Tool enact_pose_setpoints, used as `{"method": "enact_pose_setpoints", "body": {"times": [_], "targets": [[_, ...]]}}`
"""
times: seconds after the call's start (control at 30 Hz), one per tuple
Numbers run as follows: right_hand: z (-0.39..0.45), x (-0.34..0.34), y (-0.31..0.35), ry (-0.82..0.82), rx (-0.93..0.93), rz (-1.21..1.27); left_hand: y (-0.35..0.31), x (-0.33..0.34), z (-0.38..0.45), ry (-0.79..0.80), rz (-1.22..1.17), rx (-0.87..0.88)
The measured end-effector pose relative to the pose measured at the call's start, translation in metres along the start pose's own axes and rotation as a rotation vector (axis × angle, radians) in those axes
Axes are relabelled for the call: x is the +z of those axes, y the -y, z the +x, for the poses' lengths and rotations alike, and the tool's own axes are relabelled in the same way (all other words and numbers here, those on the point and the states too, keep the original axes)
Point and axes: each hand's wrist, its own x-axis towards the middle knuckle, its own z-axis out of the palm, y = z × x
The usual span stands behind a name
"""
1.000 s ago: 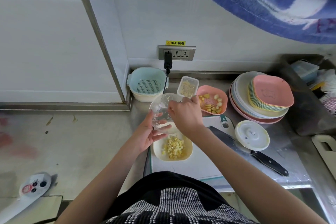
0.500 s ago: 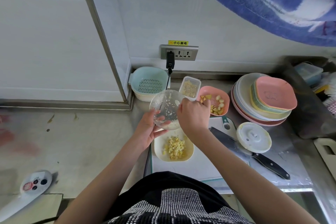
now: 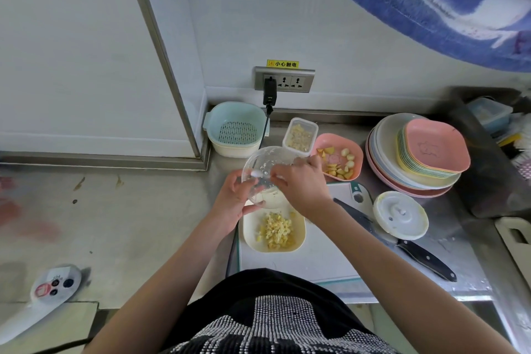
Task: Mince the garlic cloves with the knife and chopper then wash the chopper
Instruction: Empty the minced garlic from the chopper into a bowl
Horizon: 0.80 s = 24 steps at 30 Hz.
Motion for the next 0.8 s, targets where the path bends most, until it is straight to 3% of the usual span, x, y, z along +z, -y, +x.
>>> {"method": "enact_pose_setpoints", "body": {"times": [0.07,0.17,0.3,0.47,0.67,0.8], "targets": [[-0.003,-0.002,-0.001,-0.048,-0.023,-0.044,0.000,0.000,-0.001,-0.001,0.014,0.001],[-0.003,-0.005,-0.002,-0.164,0.168,-0.083,0.001,0.000,-0.002,-0.012,-0.018,-0.002],[-0.009,0.002,-0.001,0.044,-0.031,0.003,0.000,-0.003,-0.001,-0.040,-0.036,-0.003],[-0.003,0.000,-0.009,-0.100,0.081,-0.003,0.003,-0.005,-0.004,-0.019,-0.021,0.008],[-0.010,0.015,-0.007,0.000,-0.190,0.004,0.000,-0.003,0.000,-0.034,-0.023,0.034],[-0.009,0.010,-0.017,-0.144,-0.054,-0.054,0.005,-0.005,0.000,-0.029,0.004,0.036]]}}
